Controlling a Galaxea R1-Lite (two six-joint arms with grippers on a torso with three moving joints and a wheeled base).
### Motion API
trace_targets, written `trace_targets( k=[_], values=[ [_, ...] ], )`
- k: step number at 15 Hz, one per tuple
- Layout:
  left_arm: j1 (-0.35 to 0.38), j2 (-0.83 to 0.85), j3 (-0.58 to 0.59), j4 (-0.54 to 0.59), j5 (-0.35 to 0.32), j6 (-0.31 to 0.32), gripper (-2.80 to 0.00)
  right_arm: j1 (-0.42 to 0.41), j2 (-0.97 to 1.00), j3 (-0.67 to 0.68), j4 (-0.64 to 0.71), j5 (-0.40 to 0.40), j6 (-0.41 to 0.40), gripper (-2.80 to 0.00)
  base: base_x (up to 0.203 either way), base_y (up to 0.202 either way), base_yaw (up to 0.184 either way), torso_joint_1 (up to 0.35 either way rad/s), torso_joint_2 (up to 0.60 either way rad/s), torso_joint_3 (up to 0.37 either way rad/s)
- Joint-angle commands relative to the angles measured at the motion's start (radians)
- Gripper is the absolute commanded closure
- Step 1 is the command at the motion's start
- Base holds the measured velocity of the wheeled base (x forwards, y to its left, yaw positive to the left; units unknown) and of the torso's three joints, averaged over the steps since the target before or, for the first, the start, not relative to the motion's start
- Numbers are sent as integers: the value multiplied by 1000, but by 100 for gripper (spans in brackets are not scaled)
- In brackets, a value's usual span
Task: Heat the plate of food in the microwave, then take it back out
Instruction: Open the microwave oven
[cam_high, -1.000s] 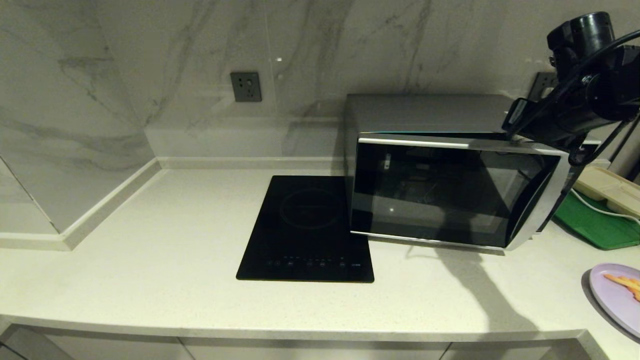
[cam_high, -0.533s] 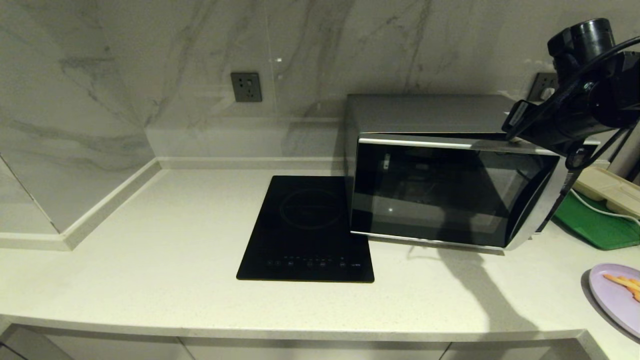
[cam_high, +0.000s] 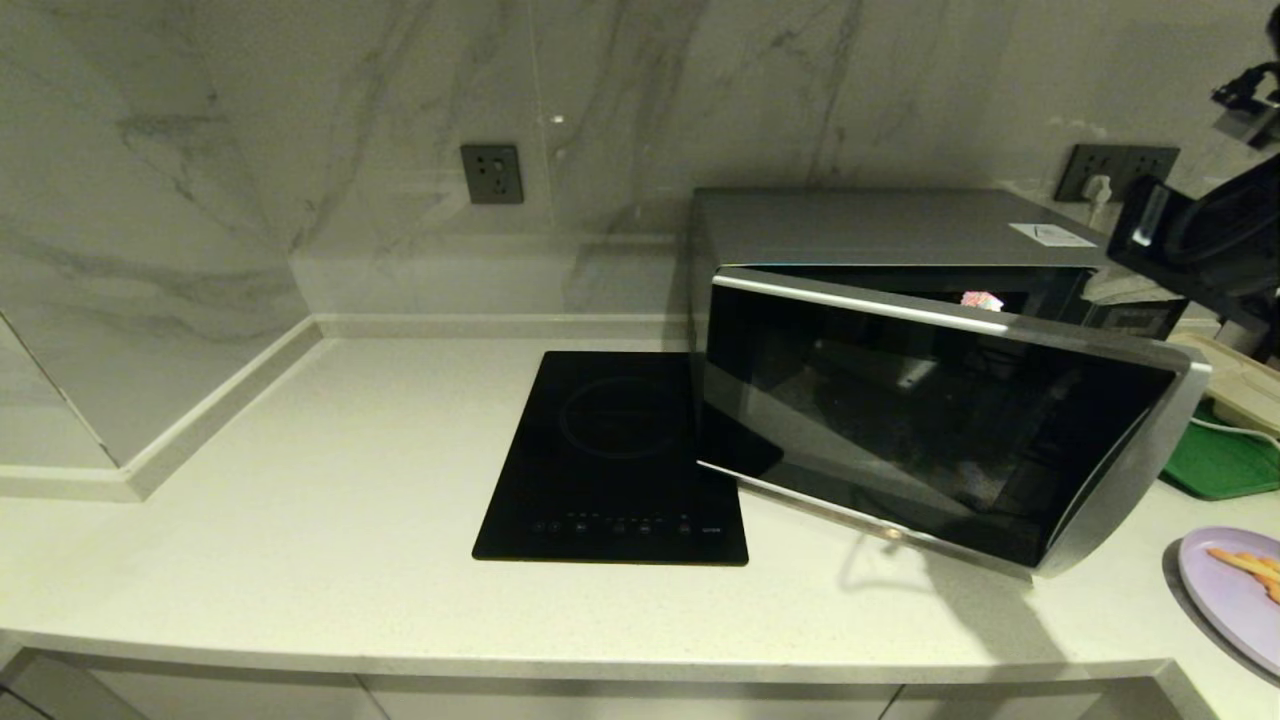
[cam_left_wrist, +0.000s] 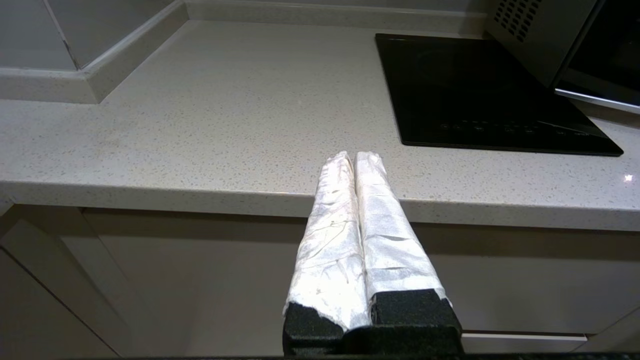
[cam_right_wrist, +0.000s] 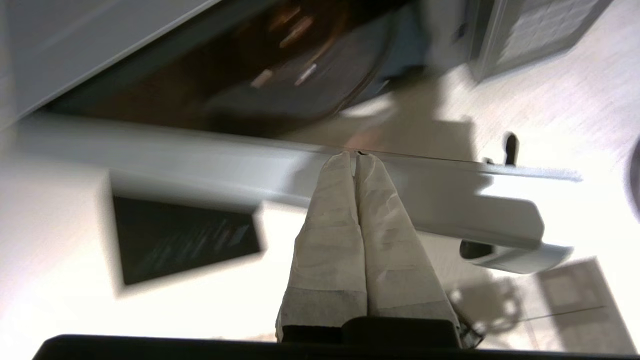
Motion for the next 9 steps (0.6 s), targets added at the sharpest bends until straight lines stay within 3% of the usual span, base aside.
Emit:
trace_targets(
  k=[1, 3, 9],
  values=[
    [0, 0, 0, 0, 0, -1, 0, -57, -113, 0, 41, 67, -17, 0, 0, 0, 0, 0, 0, 0],
    [0, 0, 0, 0, 0, -1, 0, -103, -83, 34, 45, 72, -26, 0, 0, 0, 0, 0, 0, 0],
    [0, 0, 0, 0, 0, -1, 0, -114, -65, 167, 34, 72, -22, 0, 0, 0, 0, 0, 0, 0]
  ],
)
